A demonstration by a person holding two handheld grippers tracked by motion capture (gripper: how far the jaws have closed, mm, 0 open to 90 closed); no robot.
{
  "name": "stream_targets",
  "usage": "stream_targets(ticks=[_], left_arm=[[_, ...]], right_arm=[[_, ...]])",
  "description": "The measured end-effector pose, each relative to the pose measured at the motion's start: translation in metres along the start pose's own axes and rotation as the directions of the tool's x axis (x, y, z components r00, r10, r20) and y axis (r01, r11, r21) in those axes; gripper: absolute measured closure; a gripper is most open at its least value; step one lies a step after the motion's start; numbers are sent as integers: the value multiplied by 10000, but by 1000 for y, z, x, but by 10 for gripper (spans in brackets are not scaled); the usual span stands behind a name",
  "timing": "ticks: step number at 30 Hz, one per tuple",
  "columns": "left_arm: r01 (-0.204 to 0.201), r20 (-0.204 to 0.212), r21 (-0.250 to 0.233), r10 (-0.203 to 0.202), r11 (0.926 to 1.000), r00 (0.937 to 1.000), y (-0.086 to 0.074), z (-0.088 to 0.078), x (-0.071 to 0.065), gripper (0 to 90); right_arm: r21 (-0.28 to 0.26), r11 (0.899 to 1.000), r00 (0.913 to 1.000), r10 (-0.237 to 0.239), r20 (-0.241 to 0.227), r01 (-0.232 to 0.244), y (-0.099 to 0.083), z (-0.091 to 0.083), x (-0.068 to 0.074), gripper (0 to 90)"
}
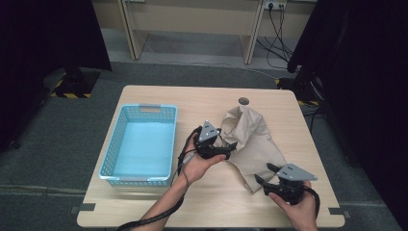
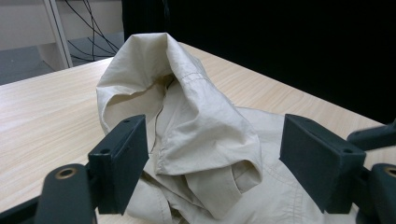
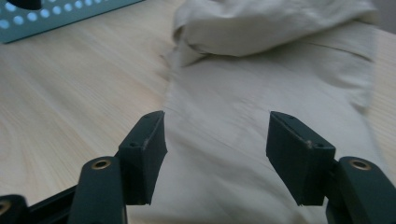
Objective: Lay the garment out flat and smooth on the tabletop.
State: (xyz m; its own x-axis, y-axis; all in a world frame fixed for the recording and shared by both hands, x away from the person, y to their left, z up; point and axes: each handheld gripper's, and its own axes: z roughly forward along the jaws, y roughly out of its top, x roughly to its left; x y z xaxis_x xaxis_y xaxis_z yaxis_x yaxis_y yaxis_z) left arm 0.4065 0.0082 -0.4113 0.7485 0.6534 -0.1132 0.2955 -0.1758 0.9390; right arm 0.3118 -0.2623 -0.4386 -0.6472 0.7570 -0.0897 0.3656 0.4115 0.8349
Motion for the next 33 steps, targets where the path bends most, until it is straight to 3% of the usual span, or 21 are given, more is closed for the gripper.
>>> stream_targets(ticks=[4,8,12,17,22,28,33], left_arm=[[-2,-2,-29,2,10000,10000,0,-1,-2,231],[29,8,16,-29,10000,10000,0,-2,-1,233],[15,-29,-7,-15,10000,10000,0,-3,1,239],[6,-94,42,-6,10000,10000,-2,-4,2,259],[-131,-53,132,132,9998,9999,-3,-4,2,298],[-106,-85,224,108,9997,9999,-5,-2,4,317],[-62,-179,417,70,9991,9998,-8,2,4,316]], right_arm=[[636,9969,9985,-443,-325,463,13,27,17,405],[1429,9864,9967,-800,-158,815,20,49,28,437],[1922,9755,9940,-1097,43,1068,24,63,33,516],[2442,9639,9924,-1180,348,1061,23,70,33,714],[2612,9645,9982,-493,341,387,23,68,29,854],[2435,9699,9989,-55,463,-60,31,48,22,884],[1500,9875,9966,371,740,-479,41,19,9,885]])
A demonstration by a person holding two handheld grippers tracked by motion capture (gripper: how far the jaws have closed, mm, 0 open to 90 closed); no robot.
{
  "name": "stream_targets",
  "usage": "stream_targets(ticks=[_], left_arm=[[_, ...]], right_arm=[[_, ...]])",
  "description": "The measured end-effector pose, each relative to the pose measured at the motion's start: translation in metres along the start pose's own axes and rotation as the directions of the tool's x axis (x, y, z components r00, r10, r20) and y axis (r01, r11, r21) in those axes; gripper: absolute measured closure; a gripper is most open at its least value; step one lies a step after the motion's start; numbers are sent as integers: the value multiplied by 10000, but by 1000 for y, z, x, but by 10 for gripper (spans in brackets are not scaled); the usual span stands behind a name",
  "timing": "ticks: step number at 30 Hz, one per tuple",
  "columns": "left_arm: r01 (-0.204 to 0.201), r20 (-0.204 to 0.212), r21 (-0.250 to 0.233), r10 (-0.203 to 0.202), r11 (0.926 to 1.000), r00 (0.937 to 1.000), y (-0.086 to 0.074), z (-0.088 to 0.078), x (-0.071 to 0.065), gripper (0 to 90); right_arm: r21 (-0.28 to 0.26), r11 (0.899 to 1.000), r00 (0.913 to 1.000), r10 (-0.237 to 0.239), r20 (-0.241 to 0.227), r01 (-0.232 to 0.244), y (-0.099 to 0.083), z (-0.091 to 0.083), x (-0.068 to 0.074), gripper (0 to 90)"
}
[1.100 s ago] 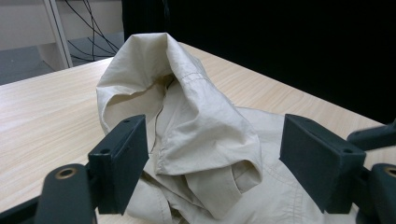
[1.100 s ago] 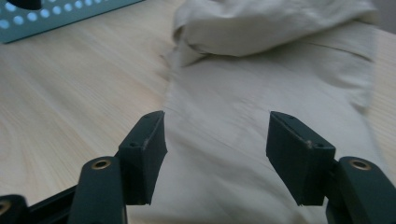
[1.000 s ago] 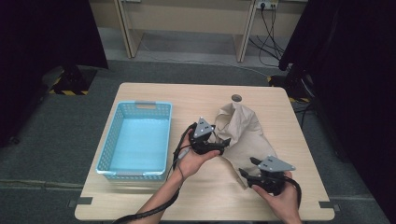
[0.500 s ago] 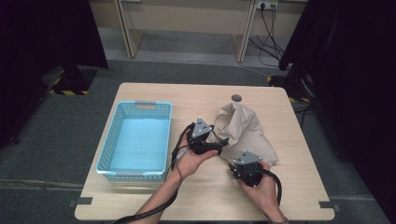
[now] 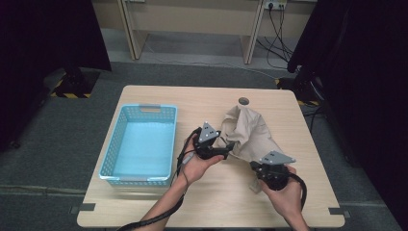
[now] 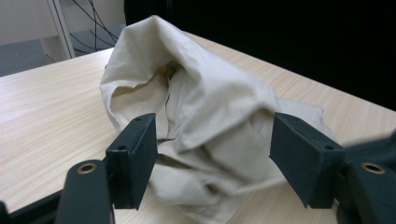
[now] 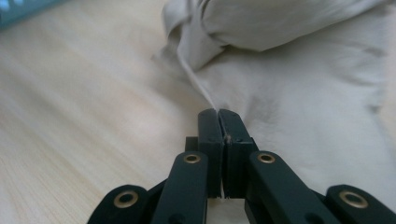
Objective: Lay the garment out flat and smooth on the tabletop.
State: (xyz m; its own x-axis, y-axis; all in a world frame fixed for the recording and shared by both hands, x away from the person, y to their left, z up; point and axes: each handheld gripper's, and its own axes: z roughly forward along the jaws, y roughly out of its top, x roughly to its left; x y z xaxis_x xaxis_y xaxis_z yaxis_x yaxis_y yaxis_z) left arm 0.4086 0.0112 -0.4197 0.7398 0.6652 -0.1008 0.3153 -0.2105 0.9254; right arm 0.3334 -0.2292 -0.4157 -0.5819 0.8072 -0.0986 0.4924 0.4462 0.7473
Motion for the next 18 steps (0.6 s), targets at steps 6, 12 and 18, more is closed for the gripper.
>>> stream_targets(ticks=[6,12,18], left_arm=[[22,44,455,-24,9990,10000,-5,7,-1,282],[115,124,1546,-136,9879,9998,-12,15,-1,249],[-37,440,2607,-81,9654,9990,-21,25,-7,241]], right_arm=[[-802,9947,9974,660,275,-636,6,-26,-20,885],[-1402,9799,9855,1532,723,-1420,5,-45,-53,884],[-1324,9784,9813,1710,883,-1585,1,-47,-60,884]])
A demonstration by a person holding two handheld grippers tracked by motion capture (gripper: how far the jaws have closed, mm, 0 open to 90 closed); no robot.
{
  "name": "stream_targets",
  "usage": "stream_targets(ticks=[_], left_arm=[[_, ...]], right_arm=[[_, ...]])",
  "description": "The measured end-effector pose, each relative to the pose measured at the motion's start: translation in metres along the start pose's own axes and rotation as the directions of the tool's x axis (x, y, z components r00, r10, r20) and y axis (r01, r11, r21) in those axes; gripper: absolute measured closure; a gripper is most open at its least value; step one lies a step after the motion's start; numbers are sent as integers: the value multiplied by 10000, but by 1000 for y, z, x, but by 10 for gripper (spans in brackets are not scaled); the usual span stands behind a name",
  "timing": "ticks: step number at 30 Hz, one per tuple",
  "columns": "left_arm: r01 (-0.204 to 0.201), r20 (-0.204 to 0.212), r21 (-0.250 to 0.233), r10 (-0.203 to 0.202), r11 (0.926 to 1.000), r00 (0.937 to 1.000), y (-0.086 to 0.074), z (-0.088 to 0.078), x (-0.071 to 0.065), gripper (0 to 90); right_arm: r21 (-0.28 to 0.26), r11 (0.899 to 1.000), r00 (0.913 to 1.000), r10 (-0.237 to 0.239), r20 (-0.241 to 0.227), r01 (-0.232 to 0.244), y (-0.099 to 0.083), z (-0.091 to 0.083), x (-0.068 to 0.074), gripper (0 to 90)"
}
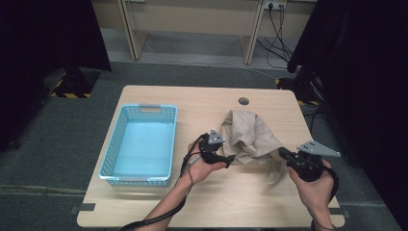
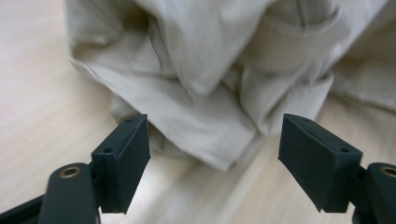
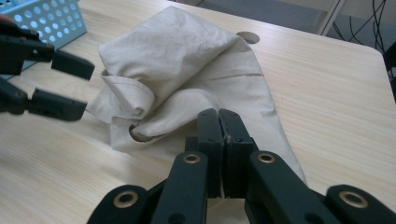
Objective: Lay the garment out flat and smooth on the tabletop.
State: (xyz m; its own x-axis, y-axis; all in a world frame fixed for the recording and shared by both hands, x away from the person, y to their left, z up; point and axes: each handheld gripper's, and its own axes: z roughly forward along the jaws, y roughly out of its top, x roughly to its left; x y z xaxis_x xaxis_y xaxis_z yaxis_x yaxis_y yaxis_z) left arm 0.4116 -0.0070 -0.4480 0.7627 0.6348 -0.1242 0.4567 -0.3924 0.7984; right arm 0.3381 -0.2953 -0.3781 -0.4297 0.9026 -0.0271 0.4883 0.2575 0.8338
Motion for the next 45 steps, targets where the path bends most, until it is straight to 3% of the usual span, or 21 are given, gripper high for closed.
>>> stream_targets(ticks=[5,6,12,20,24,26,31,39,41,45], left_arm=[[-51,-60,744,56,9972,10000,-1,13,-5,273],[14,-125,774,-4,9970,9999,-1,15,-5,331],[-14,-308,672,35,9977,9995,1,21,-4,485],[-547,-237,456,558,9975,9982,1,29,-7,804],[-584,-271,250,590,9980,9979,1,29,-9,880],[-583,-271,171,588,9982,9979,2,28,-10,891],[-459,-215,57,460,9989,9987,0,23,-13,826],[413,-610,164,-402,9990,9973,-8,14,-13,433],[709,-576,299,-691,9970,9959,-9,17,-12,391],[897,-456,587,-870,9942,9952,-8,24,-16,383]], right_arm=[[99,9999,10000,-68,29,68,-3,1,0,883],[149,9999,10000,-37,68,36,-4,0,-1,884],[148,9998,9996,101,264,-105,-9,-6,-8,883],[278,9979,9961,558,677,-578,-22,-13,-28,867],[171,9996,9899,187,1405,-213,-25,-15,-29,670],[-25,10000,9889,-37,1482,41,-24,-19,-24,601],[-319,9953,9902,-876,1088,916,-18,-22,-5,509],[-672,9859,9877,-1503,429,1530,-9,-19,22,451],[-709,9840,9865,-1626,213,1637,-7,-17,27,440],[-446,9837,9839,-1759,-328,1744,-6,-5,37,422]])
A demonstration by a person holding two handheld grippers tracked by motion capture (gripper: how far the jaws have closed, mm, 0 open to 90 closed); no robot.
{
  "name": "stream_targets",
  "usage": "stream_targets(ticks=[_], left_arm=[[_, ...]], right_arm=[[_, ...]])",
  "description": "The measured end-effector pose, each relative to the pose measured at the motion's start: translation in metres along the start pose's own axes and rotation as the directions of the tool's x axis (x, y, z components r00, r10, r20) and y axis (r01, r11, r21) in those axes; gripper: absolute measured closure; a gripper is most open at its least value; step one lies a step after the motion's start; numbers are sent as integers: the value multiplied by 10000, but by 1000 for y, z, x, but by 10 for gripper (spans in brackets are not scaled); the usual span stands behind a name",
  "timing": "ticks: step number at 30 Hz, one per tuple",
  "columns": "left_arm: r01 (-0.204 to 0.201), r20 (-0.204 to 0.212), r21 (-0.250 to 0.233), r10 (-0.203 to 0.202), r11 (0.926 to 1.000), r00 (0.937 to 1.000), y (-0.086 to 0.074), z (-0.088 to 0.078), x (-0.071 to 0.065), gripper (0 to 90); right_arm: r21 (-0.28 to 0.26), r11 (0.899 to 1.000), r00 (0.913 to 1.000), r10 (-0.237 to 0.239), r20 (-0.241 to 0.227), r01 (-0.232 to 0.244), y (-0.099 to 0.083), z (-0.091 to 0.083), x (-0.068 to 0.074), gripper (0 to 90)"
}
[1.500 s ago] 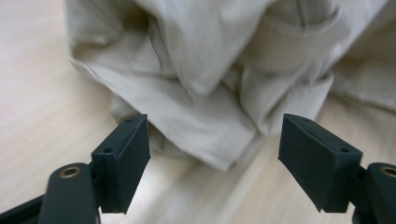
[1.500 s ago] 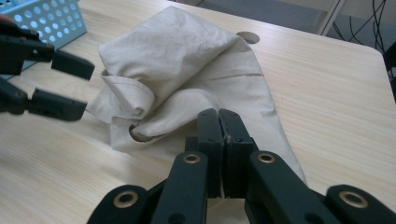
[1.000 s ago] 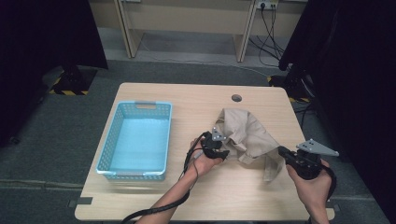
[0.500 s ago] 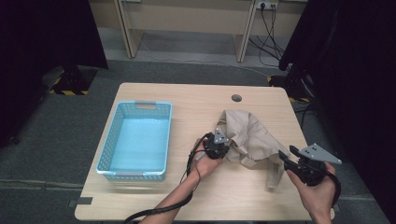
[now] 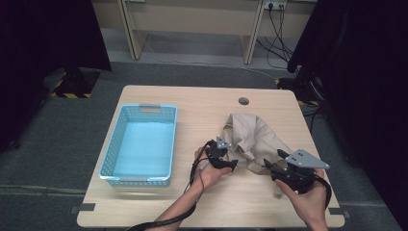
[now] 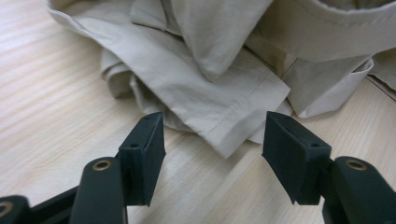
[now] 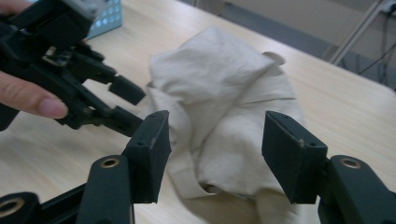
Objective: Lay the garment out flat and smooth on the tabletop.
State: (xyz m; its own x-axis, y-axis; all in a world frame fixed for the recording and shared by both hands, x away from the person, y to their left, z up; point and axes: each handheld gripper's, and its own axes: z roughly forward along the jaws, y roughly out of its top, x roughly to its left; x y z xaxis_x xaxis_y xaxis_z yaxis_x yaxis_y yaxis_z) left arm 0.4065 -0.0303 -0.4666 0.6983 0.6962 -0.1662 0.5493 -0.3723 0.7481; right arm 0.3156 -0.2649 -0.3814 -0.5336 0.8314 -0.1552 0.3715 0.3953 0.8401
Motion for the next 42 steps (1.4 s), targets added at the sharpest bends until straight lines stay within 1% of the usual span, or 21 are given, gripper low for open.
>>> stream_targets(ticks=[2,4,6,8,10,11,14,17,19,21,25,28,29,30,35,37,38,39,40,41,42], left_arm=[[111,183,135,-113,9998,9998,2,3,-4,428],[14,116,164,-16,9999,9999,6,6,-8,474],[59,74,146,-60,9999,10000,9,8,-9,531],[16,27,120,-16,9999,10000,10,9,-9,597],[-38,43,15,38,10000,10000,11,10,-8,675],[-55,47,-9,55,10000,10000,11,11,-8,710],[-118,138,-161,120,9998,9998,11,12,-8,821],[-226,258,-390,237,9990,9994,11,12,-10,892],[-290,334,-524,308,9982,9990,11,10,-12,896],[-404,400,-612,429,9973,9983,11,8,-13,897],[-642,542,-804,687,9947,9962,10,-2,-18,898],[-894,759,-1027,974,9907,9924,10,-16,-23,898],[-894,759,-1027,974,9907,9924,10,-16,-23,898],[-1043,861,-1225,1153,9870,9896,9,-28,-26,898],[-1336,1207,-1783,1564,9749,9803,3,-64,-36,898],[-1391,1373,-1891,1665,9720,9764,0,-76,-38,898],[-1403,1366,-1901,1677,9717,9763,-1,-79,-37,898],[-1375,1289,-1895,1634,9722,9781,-1,-80,-36,897],[-1335,1183,-1862,1571,9734,9805,0,-79,-33,896],[-1187,1071,-1812,1395,9763,9844,1,-75,-29,893],[-1035,940,-1693,1206,9801,9882,2,-70,-25,855]], right_arm=[[176,9998,9997,25,-259,-20,-1,9,3,415],[373,9993,9990,16,-456,1,-2,19,7,406],[583,9983,9981,27,-608,9,-3,29,10,396],[760,9971,9977,54,-680,-2,-4,38,12,395],[952,9954,9975,192,-678,-127,-5,46,13,407],[1048,9942,9971,331,-681,-258,-5,50,13,439],[1153,9928,9974,379,-607,-307,-6,58,14,593],[1200,9918,9972,514,-545,-446,-5,61,14,747],[1151,9917,9968,637,-485,-578,-5,62,14,821],[1071,9916,9958,784,-465,-730,-3,60,13,851],[737,9929,9951,955,-248,-935,1,49,7,864],[394,9931,9939,1100,32,-1101,7,37,-3,865],[314,9930,9935,1134,101,-1136,10,33,-8,866],[235,9930,9931,1157,195,-1162,12,29,-12,866],[-72,9919,9900,1271,619,-1269,25,12,-35,866],[-124,9921,9893,1255,739,-1250,30,9,-42,866],[-141,9924,9893,1233,783,-1226,33,8,-44,866],[-126,9925,9891,1226,811,-1220,35,7,-46,866],[-95,9924,9890,1232,816,-1228,37,8,-48,866],[-94,9927,9892,1207,828,-1203,38,8,-49,866],[-85,9929,9896,1188,815,-1185,40,9,-48,866]])
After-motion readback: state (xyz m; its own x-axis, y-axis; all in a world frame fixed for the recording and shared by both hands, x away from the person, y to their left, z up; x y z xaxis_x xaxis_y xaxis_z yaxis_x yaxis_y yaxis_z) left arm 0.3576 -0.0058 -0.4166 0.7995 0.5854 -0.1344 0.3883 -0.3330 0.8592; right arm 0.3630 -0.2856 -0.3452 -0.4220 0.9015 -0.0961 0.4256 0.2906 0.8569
